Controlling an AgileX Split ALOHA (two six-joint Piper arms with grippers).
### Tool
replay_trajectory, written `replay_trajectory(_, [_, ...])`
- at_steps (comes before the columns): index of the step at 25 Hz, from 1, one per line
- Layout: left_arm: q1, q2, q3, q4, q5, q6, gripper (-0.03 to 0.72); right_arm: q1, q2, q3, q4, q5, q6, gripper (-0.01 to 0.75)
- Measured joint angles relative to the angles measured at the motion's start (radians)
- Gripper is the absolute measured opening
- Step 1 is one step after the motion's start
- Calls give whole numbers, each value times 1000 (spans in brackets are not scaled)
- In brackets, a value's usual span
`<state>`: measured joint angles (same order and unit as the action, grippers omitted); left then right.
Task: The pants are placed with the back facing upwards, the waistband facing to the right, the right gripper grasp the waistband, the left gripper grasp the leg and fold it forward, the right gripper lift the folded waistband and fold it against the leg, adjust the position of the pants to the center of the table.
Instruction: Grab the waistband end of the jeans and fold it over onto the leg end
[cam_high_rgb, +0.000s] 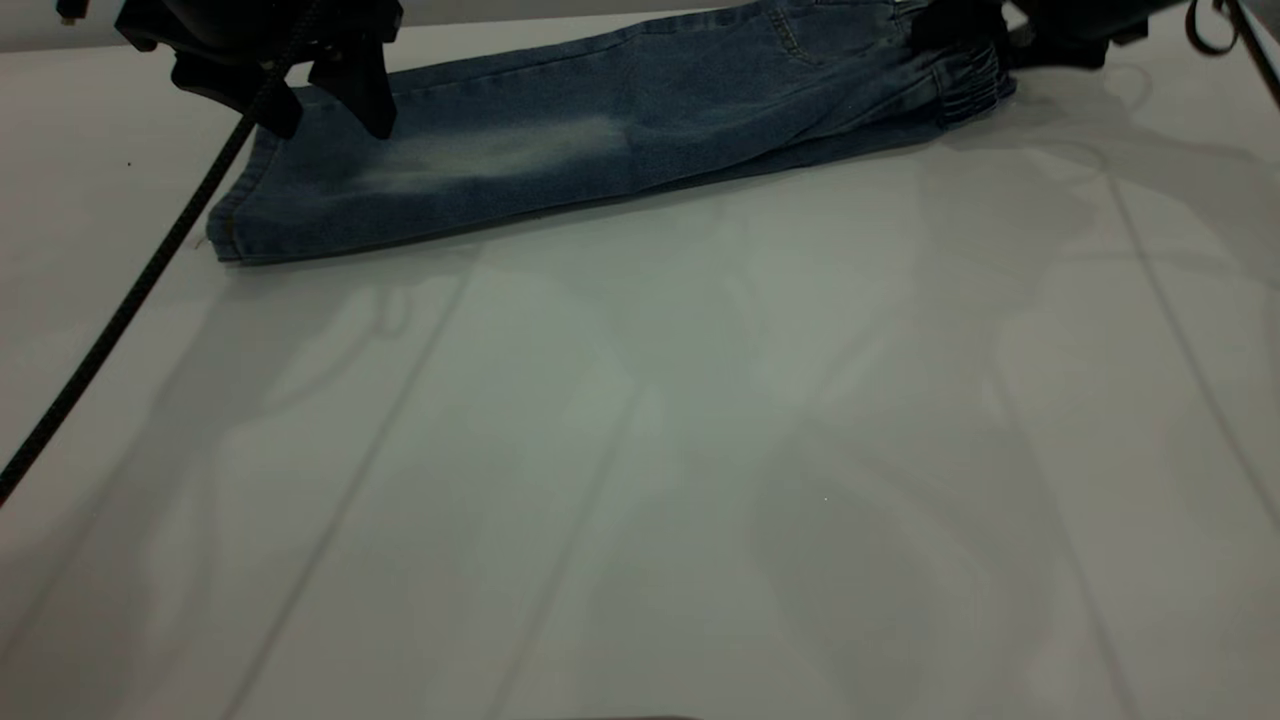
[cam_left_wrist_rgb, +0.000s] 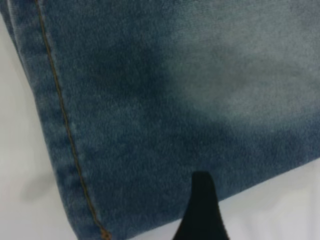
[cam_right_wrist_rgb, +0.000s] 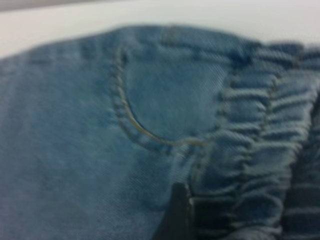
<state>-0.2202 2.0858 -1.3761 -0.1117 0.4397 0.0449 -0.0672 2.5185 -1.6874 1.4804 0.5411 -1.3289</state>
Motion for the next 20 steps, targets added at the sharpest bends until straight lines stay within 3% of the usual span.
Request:
replay_trajectory(3, [0, 0, 0, -8, -13, 0, 524, 0, 8, -3, 5, 11, 0, 579])
replay_trajectory(5, [0, 1, 0, -18, -38, 0, 524, 0, 12, -3, 5, 35, 6, 514])
replay_trajectory(7, [-4, 7, 0, -28, -77, 0, 524, 1, 13, -3, 5, 65, 28, 389])
replay_trajectory(10, [-28, 30, 0, -46, -152, 0, 524, 6, 13, -3, 5, 123, 51, 118])
replay_trajectory(11, [-42, 41, 0, -48, -177, -1, 524, 8, 13, -3, 4, 137, 55, 83])
replay_trajectory(20, [-164, 179, 0, -48, -558, 2, 520, 5, 13, -3, -2, 225, 101, 60])
